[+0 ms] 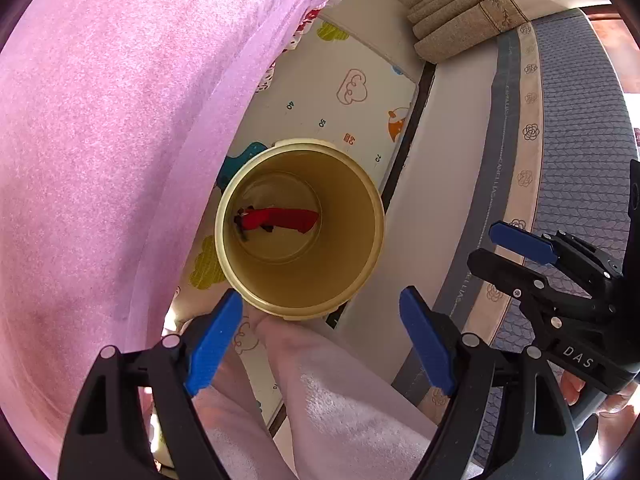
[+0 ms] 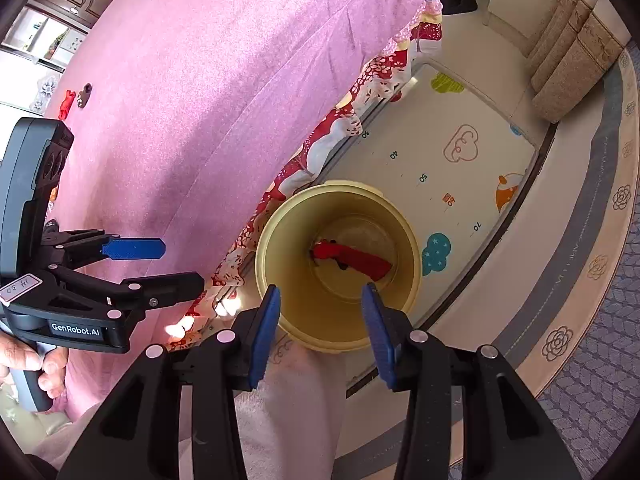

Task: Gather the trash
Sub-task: 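Open the left tool over the bin while the right tool releases the pouch, then grasp the grey knit sock with the left tool while the right tool grasps the orange bag, then carry the grey sock and orange bag with both tools over the yellow bin, then open the right tool over the bin while the left tool releases the sock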

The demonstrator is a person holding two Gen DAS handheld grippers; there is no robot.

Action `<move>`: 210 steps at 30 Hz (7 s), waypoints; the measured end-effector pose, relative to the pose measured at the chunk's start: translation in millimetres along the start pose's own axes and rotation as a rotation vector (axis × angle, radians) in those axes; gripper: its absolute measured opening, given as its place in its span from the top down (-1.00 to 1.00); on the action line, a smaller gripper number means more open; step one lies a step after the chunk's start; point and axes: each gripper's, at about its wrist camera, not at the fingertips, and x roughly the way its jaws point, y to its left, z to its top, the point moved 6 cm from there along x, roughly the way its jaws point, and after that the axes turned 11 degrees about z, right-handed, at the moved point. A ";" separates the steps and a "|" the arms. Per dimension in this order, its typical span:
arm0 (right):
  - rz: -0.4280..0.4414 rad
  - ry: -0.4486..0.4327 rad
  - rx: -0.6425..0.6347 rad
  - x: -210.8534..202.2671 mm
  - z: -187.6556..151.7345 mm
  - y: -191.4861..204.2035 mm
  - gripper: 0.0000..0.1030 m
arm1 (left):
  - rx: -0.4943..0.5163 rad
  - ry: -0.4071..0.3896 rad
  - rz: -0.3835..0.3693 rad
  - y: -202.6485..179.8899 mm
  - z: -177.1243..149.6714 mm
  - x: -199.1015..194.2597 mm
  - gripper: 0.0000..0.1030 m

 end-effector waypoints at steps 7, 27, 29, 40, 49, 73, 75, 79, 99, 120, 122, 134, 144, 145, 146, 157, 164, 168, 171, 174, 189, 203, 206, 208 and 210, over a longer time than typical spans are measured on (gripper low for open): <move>-0.014 -0.005 -0.044 -9.8 11.9 17.5 0.22 | -0.049 -0.059 -0.023 17.3 3.1 -24.1 -0.55; 0.101 0.068 -0.523 39.2 76.8 273.1 0.23 | -0.599 -0.331 0.015 253.9 -100.8 -143.5 -0.55; 0.118 0.085 -0.573 50.8 76.7 305.9 0.22 | -0.672 -0.350 0.025 284.7 -120.9 -150.6 -0.55; 0.152 0.153 -0.758 105.9 66.3 442.4 0.22 | -0.889 -0.415 0.030 397.3 -198.3 -167.7 -0.55; 0.148 0.165 -0.813 141.6 69.3 492.5 0.22 | -1.017 -0.403 0.027 454.9 -233.1 -148.7 -0.55; 0.191 0.288 -0.894 231.9 125.1 555.3 0.22 | -1.256 -0.332 -0.006 531.5 -214.7 -84.8 0.37; 0.195 0.290 -0.891 237.2 129.5 562.9 0.22 | -1.260 -0.359 -0.005 539.4 -216.9 -94.1 0.38; 0.208 0.289 -0.902 250.0 137.4 585.1 0.21 | -1.300 -0.412 0.001 562.9 -222.5 -113.7 0.38; 0.132 0.326 -0.787 324.4 158.3 628.1 0.83 | -1.349 -0.467 -0.061 602.1 -225.7 -128.9 0.38; 0.152 0.159 -0.605 176.6 116.2 536.5 0.92 | -1.060 -0.455 -0.066 482.9 -244.9 -175.3 0.38; 0.151 0.130 -0.574 159.4 112.8 518.4 0.92 | -1.011 -0.447 -0.064 466.8 -240.1 -176.8 0.38; 0.129 0.015 -0.365 62.5 99.9 376.4 0.92 | -0.689 -0.376 -0.077 339.9 -161.1 -176.0 0.38; 0.077 -0.055 -0.217 -8.1 85.4 242.4 0.92 | -0.447 -0.301 -0.123 196.4 -86.8 -154.7 0.38; 0.070 -0.062 -0.197 -13.0 82.4 228.0 0.92 | -0.421 -0.289 -0.121 182.9 -79.2 -150.6 0.38; 0.066 -0.067 -0.174 -17.4 79.5 214.1 0.92 | -0.396 -0.275 -0.122 169.8 -73.3 -146.1 0.38; 0.025 -0.086 0.083 -40.4 28.2 81.1 0.92 | -0.146 -0.118 -0.077 60.6 -38.0 -79.7 0.38; 0.047 -0.075 0.203 -34.8 -5.2 30.0 0.92 | -0.038 -0.046 -0.054 9.3 -26.1 -41.9 0.38; 0.052 -0.070 0.214 -29.8 -9.5 15.3 0.91 | -0.001 -0.027 -0.041 -9.7 -22.1 -29.8 0.38; 0.058 -0.068 0.221 -27.1 -8.6 5.5 0.80 | 0.019 -0.002 -0.047 -21.6 -20.4 -20.4 0.26; 0.105 -0.066 0.278 -27.6 -9.0 -6.8 0.35 | 0.039 0.020 -0.021 -26.1 -22.1 -14.5 -0.48; 0.071 -0.060 0.286 -33.1 -8.8 -24.2 0.33 | 0.026 0.032 -0.008 -28.8 -19.8 -13.3 -0.49; 0.076 -0.026 0.091 -23.6 38.3 67.6 0.33 | -0.128 -0.093 -0.040 37.8 -26.0 -66.6 -0.49; 0.087 -0.001 0.012 -12.6 52.5 108.6 0.33 | -0.202 -0.130 -0.042 71.1 -33.9 -83.9 -0.49; 0.098 0.015 -0.047 -4.0 61.7 140.4 0.34 | -0.258 -0.154 -0.042 97.3 -42.2 -94.9 -0.49; 0.110 0.034 -0.112 5.5 71.1 173.9 0.34 | -0.322 -0.178 -0.040 125.8 -52.1 -105.8 -0.49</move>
